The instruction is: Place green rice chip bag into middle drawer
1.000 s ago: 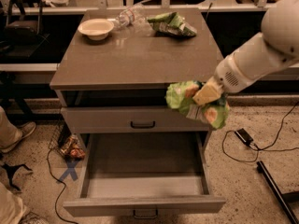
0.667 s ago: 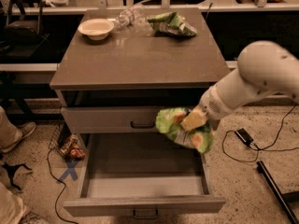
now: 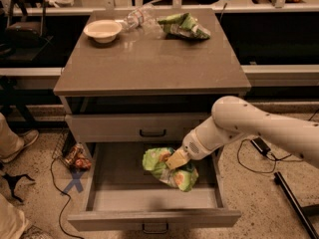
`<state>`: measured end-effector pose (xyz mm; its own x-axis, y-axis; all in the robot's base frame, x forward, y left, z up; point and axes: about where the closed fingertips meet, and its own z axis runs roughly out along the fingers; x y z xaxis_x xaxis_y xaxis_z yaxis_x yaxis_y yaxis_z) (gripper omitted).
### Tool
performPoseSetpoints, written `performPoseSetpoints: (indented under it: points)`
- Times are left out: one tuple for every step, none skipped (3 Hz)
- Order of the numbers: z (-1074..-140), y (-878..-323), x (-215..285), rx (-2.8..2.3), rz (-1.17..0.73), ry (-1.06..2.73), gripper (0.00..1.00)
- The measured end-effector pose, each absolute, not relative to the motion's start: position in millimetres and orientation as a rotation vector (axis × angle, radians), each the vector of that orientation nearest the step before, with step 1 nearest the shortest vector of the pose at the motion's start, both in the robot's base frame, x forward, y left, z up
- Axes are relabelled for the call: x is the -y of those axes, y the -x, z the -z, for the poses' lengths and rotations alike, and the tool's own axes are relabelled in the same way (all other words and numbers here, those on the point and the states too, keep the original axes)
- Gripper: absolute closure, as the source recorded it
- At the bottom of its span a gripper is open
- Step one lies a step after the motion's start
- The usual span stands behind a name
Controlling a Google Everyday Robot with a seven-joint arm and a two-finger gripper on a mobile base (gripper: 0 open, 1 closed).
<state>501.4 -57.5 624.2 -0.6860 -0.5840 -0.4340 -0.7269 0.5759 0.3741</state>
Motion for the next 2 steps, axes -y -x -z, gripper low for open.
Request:
performPoseSetpoints:
  points:
    - [-588.9, -503.8, 30.3, -2.567, -0.827, 1.035, 1.00]
    - [-562.2, -504.6, 12.2, -2.598, -0.838, 0.973, 1.00]
